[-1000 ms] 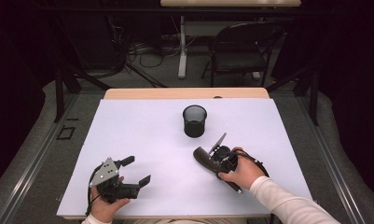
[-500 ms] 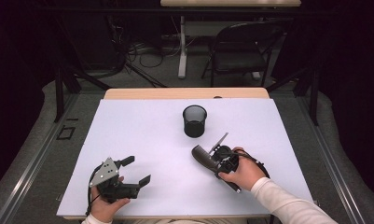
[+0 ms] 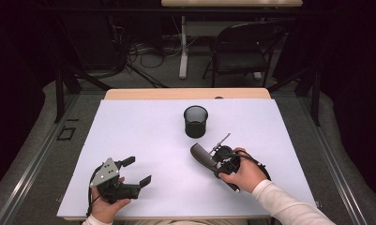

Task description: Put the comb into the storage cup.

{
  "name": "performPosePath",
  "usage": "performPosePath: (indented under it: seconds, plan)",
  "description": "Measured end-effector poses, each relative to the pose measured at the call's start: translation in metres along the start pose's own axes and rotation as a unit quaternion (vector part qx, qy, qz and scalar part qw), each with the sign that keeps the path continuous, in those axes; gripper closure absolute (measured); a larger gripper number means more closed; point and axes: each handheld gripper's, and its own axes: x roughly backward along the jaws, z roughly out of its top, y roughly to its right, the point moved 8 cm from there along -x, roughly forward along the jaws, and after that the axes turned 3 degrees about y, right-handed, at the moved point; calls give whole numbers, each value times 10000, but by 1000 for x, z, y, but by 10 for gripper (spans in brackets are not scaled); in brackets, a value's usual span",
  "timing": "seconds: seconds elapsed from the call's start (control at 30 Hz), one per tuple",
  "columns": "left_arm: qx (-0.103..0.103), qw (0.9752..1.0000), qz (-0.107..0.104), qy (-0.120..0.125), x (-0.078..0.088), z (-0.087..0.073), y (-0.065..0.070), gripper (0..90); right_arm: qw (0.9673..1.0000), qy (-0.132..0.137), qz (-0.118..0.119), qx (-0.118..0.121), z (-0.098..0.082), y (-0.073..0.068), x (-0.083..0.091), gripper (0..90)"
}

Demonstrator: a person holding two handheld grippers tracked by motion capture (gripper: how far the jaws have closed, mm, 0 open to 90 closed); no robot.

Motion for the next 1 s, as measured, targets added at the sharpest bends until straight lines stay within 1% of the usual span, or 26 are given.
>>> performPosePath:
  seconds: [0.07,0.1,0.13,0.17,0.2,0.23,0.27,0.4,0.43,0.47,0.5,0.53,0.57,0.6,0.63,0.67,0.7,0.73,0.8,0.83,0.87,0.9,0.97,1.0]
  plan:
    - [-1,10000,17,-11,0,0,0,83,9999,95,2,48,1,1,1,726]
    - [6,10000,-11,-4,-1,0,0,83,9999,92,-6,77,1,2,1,726]
    - [8,10000,-3,3,-1,0,0,83,9999,114,2,1,2,1,2,726]
    - [13,10000,-10,-1,-1,0,0,83,9998,199,19,16,3,1,2,726]
    - [14,10000,43,-5,0,-1,-1,83,9998,207,39,10,3,1,3,726]
    - [24,10000,48,2,-1,-1,-1,83,9997,240,61,9,3,0,3,726]
    - [29,10000,19,-6,-1,-1,-1,83,9996,276,64,-14,4,0,4,726]
    - [46,10000,35,-35,-2,-1,-2,83,9991,410,67,15,7,-1,5,726]
    - [52,10000,3,-30,-2,-2,-1,83,9990,444,82,29,7,-1,6,726]
    - [45,10000,9,-37,-2,-2,-1,83,9987,503,81,21,8,-1,7,726]
    - [45,10000,57,-40,-2,-2,-1,83,9985,537,100,4,9,-2,8,726]
    - [60,9999,69,-40,-2,-2,-2,83,9979,638,118,26,10,-2,8,726]
    - [73,9999,62,-47,-1,-3,-2,84,9977,661,132,46,11,-2,9,726]
    - [91,9999,61,-24,-1,-2,-3,86,9973,715,162,-2,12,-3,10,726]
    - [101,9999,116,-18,0,-2,-4,86,9970,749,168,-18,13,-4,12,726]
    - [129,9999,75,0,0,-2,-4,85,9965,817,182,-54,14,-4,13,726]
    - [136,9998,136,3,1,-2,-5,85,9960,873,195,-56,15,-4,13,726]
    - [145,9998,104,13,1,-2,-5,85,9955,930,194,-64,16,-3,14,726]
    - [137,9998,135,2,1,-2,-5,85,9943,1039,240,-85,17,-3,16,726]
    - [136,9999,84,4,0,-2,-4,85,9937,1084,244,-109,17,-4,16,727]
    - [140,9999,79,0,0,-2,-4,86,9933,1127,236,-108,17,-4,17,727]
    - [126,9998,124,-16,0,-3,-4,85,9932,1132,236,-96,17,-4,18,726]
    - [104,9999,122,-26,0,-3,-3,85,9920,1238,246,-97,17,-6,19,726]
    - [104,9999,103,-32,0,-3,-3,85,9919,1243,235,-87,17,-7,20,727]
